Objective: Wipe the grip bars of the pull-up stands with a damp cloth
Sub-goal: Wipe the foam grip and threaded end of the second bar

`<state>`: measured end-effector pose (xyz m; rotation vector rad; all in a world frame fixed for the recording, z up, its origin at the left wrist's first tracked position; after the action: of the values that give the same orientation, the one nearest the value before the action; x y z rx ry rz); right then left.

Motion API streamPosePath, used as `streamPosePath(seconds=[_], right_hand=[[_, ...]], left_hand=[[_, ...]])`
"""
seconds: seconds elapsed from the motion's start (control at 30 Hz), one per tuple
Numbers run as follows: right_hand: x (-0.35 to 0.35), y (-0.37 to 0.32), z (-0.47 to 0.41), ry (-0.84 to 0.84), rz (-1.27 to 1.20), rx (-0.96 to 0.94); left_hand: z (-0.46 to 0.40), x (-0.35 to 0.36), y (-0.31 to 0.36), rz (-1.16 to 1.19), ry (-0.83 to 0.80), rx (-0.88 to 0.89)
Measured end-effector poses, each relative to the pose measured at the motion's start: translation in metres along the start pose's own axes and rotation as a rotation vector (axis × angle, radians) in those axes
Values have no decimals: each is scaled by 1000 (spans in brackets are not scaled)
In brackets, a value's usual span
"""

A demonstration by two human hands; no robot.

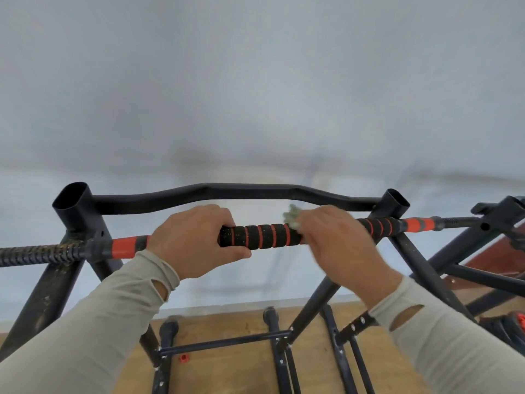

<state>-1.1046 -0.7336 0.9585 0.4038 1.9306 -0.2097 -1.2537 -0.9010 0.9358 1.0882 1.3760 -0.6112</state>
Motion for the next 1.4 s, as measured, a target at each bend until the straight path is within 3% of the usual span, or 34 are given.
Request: streamPosePath(seconds=[0.1, 0.23, 0.4, 0.53, 0.77, 0.93, 1.03, 1.17, 1.27, 1.4], right_hand=[[-4, 29, 1, -68, 155, 168], [-5, -26, -3, -12, 16, 270], [16, -111, -7, 61, -341, 88], [9, -69, -3, 78, -211, -122], [-7, 24, -23, -240, 217, 18], [-1, -36, -16, -165, -48, 123], [11, -85, -14, -44, -227, 83], [17, -84, -12, 14, -400, -20], [10, -62, -8, 1, -358, -88], [6, -26, -13, -91, -158, -32]], left_hand=[[-1, 0, 0, -5, 3, 20], [-2, 0, 0, -7, 2, 22], [-1, -2, -1, -30, 33, 13], [-2, 1, -1, -13, 13, -6], [-1, -1, 2, -24, -15, -43], [-2, -1, 0, -19, -29, -89], [-3, -2, 1, -20, -46, -125], [-5, -1, 5, -28, -74, -155], [-4, -1, 5, -13, -60, -145], [-2, -1, 3, -23, -51, -114]])
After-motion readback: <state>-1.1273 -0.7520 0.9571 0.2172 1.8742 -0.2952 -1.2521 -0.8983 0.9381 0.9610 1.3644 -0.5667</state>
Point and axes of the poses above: each hand's wrist, its own z-axis away from the middle knuckle, its own x-axis out of the palm, y = z × x, the point moved 6 cm from there along -z, towards the middle knuckle, and after that the axes turned 9 degrees about x, right-handed, at the moved point
